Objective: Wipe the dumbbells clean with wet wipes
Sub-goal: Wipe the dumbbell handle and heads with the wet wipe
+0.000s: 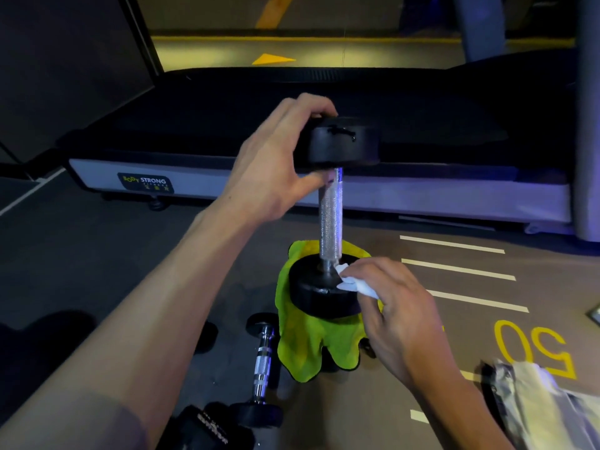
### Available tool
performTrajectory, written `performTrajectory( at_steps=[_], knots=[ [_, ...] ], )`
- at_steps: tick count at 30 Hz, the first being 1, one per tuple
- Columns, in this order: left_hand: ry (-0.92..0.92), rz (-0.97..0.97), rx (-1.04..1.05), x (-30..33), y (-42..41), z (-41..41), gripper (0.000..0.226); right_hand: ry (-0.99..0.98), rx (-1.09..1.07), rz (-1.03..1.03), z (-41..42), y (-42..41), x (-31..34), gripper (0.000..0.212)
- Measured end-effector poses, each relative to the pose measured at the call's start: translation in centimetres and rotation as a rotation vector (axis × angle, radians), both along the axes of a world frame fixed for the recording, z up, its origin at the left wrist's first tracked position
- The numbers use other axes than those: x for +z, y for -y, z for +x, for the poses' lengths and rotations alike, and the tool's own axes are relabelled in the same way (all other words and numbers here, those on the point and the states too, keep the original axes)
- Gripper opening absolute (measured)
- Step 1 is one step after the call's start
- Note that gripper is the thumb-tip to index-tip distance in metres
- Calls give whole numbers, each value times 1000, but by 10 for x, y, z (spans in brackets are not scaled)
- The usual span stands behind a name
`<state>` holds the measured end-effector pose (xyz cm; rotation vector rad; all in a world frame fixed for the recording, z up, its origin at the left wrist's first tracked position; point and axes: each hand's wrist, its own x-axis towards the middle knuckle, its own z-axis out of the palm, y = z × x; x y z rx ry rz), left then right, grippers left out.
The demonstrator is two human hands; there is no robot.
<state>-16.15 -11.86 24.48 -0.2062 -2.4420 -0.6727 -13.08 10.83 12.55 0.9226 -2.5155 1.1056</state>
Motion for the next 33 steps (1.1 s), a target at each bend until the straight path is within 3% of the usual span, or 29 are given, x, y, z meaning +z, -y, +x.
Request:
performTrajectory(
  at_steps=[5,9,17,23,29,33],
  knots=[
    [34,118,-96,-3,-2,9,66,88,107,42,4,-10,0,34],
    [-43,268,-85,-11,-5,12,29,241,217,27,16,-22,7,48],
    [-75,292,-98,-19,1,12,24,-77,167,194,-13,-21,21,35],
    [-93,329,-93,-22,-4,8,29,-274,162,156,-38,3,58,12],
    [-76,355,-101,-22,-5,6,31,-290,281,299,-45,26,33,6],
    [-89,378,-109,-22,-3,4,24,-181,285,287,-51,26,34,12]
  ],
)
